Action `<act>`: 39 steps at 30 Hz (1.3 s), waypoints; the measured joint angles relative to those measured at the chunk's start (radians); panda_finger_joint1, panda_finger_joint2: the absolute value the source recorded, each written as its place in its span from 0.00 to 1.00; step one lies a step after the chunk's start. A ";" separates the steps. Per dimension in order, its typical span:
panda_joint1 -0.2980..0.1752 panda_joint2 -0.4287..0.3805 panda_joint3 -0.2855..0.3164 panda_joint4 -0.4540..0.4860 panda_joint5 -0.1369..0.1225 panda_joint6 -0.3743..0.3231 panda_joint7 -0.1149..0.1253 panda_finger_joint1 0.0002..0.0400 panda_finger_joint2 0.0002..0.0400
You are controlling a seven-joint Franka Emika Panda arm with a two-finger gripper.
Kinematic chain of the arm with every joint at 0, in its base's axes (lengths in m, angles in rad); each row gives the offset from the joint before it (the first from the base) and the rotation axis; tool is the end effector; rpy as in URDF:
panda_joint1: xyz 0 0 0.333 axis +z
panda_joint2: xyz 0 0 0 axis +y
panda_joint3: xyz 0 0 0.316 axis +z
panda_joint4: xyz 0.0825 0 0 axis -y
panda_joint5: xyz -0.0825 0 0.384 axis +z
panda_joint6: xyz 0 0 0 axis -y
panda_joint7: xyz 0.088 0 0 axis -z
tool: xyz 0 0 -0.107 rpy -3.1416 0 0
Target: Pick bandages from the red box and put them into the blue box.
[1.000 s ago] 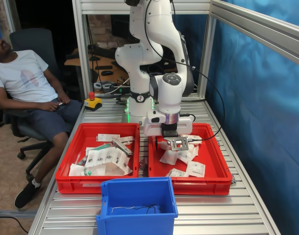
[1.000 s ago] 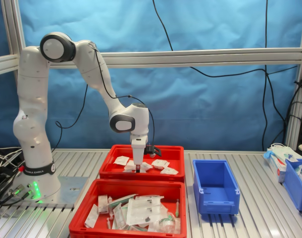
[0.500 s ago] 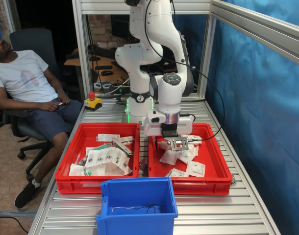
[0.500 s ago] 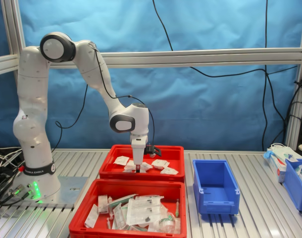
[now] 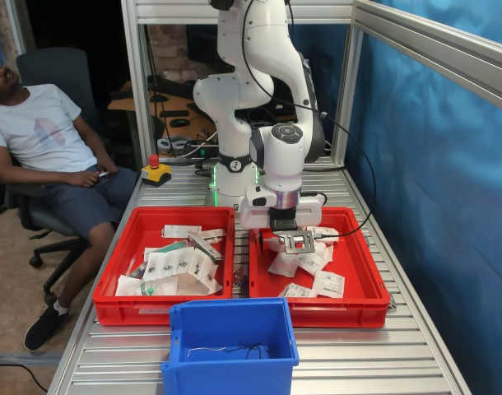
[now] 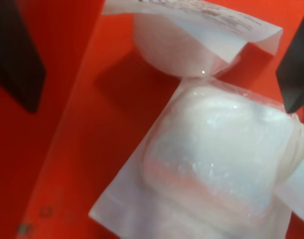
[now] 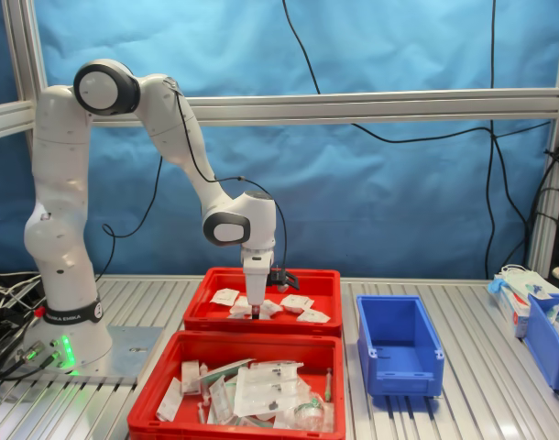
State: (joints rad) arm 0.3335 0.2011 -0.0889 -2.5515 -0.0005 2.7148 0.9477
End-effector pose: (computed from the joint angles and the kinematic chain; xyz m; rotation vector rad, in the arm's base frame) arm 0.4369 0.1073 0.1922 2.9168 -1.0667 -0.0319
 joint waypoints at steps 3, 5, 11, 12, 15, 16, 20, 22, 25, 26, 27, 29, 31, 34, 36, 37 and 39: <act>0.000 0.004 -0.004 0.004 0.000 0.010 0.000 1.00 1.00; 0.000 0.010 -0.006 0.009 0.000 0.017 0.000 1.00 1.00; 0.000 0.046 -0.018 0.033 0.000 0.039 0.000 1.00 1.00; 0.000 0.052 -0.019 0.037 0.000 0.041 0.000 1.00 1.00; 0.001 0.065 -0.020 0.050 0.000 0.047 0.000 1.00 1.00; 0.001 0.068 -0.020 0.053 0.000 0.048 0.000 1.00 1.00; 0.001 0.078 -0.021 0.064 0.000 0.052 0.000 1.00 1.00; 0.002 0.080 -0.021 0.066 0.000 0.053 0.000 1.00 1.00; 0.003 0.085 -0.021 0.068 0.000 0.054 0.000 1.00 1.00; 0.003 0.087 -0.021 0.068 0.000 0.054 0.000 1.00 1.00; 0.003 0.088 -0.021 0.068 0.000 0.054 0.000 1.00 1.00; 0.004 0.090 -0.021 0.068 0.000 0.055 0.000 1.00 1.00; 0.004 0.092 -0.021 0.068 0.000 0.055 0.000 1.00 1.00; 0.004 0.092 -0.021 0.069 0.000 0.056 0.000 1.00 1.00; 0.004 0.093 -0.021 0.070 0.000 0.059 0.000 1.00 1.00; 0.004 0.095 -0.021 0.071 0.000 0.063 0.000 1.00 1.00; 0.004 0.097 -0.020 0.073 0.000 0.068 0.000 1.00 1.00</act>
State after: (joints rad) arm 0.3376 0.2985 -0.1093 -2.4782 -0.0005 2.7824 0.9477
